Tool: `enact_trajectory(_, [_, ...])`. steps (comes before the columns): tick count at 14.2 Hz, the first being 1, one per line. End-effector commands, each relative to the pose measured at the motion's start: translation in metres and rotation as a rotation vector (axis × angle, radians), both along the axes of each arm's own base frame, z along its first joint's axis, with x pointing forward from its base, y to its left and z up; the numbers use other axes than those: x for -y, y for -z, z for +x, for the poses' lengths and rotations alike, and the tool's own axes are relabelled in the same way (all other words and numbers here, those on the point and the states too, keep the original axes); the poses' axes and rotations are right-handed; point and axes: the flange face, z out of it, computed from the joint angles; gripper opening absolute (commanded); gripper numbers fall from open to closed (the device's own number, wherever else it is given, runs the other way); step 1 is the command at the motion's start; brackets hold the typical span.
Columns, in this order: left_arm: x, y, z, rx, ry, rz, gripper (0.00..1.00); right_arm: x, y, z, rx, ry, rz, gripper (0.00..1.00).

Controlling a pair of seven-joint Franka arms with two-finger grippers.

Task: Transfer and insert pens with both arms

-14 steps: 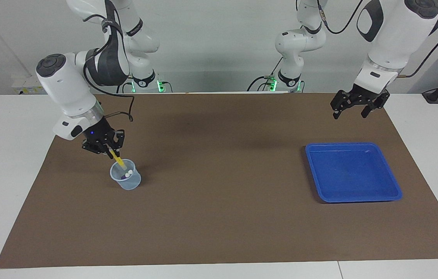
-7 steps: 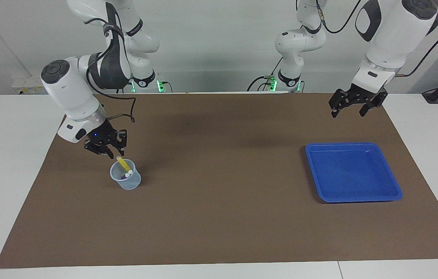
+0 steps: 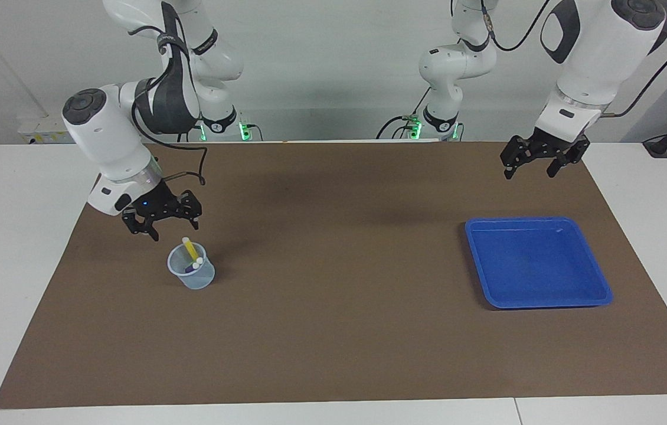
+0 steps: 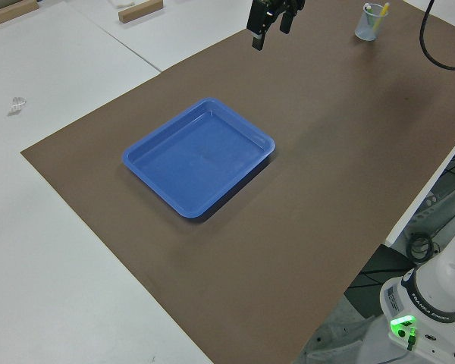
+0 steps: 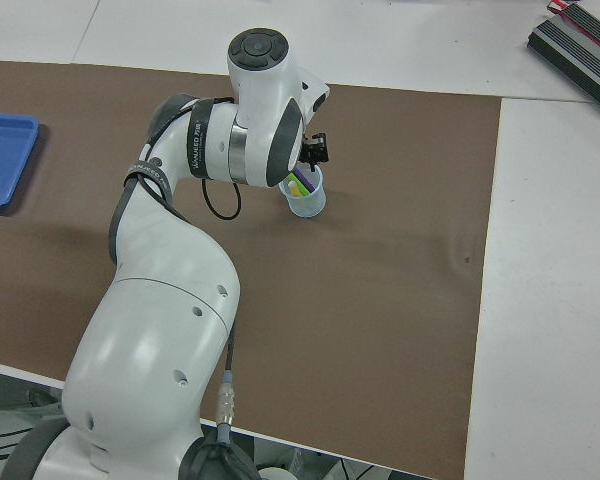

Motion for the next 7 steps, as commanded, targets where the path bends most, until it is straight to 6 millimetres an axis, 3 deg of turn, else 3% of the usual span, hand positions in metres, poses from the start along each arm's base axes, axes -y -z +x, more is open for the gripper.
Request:
enact_trajectory(1, [-0.002,0.0,-0.005,-0.004,0.001,0.019,1.0,0.005,-0.017,0.001,0.056,0.011,-0.016,1.0])
enact_trajectory(7, [-0.001,0.0,-0.005,-0.004,0.002,0.019,1.0,0.002,-0.038,-0.004,0.067,0.056,-0.017,1.0])
